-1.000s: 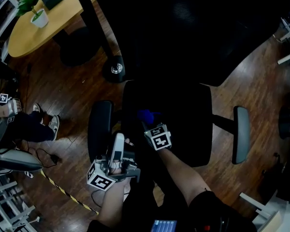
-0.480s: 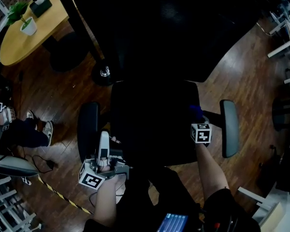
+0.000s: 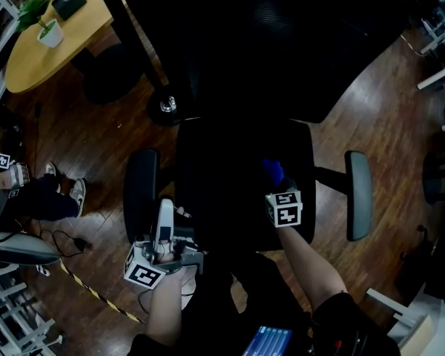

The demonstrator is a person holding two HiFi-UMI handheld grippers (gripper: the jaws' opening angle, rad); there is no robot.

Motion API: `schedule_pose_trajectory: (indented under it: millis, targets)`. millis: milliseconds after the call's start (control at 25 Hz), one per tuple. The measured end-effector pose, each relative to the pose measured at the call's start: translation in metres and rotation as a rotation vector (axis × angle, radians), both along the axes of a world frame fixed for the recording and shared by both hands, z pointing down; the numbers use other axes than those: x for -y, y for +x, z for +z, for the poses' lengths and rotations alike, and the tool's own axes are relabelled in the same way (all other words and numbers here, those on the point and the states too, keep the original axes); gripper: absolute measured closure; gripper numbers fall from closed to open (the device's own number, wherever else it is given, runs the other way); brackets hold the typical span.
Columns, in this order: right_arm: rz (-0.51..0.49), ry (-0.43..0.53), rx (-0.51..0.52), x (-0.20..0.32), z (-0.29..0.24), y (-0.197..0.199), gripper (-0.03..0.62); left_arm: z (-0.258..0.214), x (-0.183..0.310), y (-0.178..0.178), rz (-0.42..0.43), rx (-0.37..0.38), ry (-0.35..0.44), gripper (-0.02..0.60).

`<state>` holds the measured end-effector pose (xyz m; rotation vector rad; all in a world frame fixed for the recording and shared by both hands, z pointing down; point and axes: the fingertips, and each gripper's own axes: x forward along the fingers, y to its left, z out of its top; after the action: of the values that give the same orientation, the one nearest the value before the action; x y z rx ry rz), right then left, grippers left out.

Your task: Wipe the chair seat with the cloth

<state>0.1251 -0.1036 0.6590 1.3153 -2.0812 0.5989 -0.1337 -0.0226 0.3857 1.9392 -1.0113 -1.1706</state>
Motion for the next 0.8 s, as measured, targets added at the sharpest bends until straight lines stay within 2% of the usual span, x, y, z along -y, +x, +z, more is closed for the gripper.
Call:
schedule_pose_trajectory:
  millis: [240, 320, 400, 560, 720, 800]
  targets:
    - [-0.216, -0.063, 0.249, -0.049, -0.005, -0.193, 0.514, -0.003, -0.007, 0.001, 0.006, 0.007, 0.001, 0.589]
    - [-0.307, -0.075, 0.308, -0.072, -0.007, -0.242, 0.514, -0.004, -0.009, 0.001, 0.008, 0.008, 0.002, 0.588]
    - [-0.393, -0.074, 0.329, -0.093, -0.004, -0.276, 0.514, -0.004, -0.012, -0.002, 0.007, 0.008, 0.005, 0.588]
    - [-0.477, -0.052, 0.299, -0.113, 0.008, -0.295, 0.514, 0.001, -0.014, -0.008, 0.002, 0.007, -0.005, 0.588]
    - [-0.482, -0.05, 0.281, -0.114, 0.011, -0.286, 0.514, 0.004, -0.015, -0.009, 0.005, 0.008, -0.015, 0.588]
    - [-0.447, -0.057, 0.254, -0.108, 0.016, -0.268, 0.514, 0.003, -0.013, -0.009, 0.005, 0.0, -0.013, 0.588]
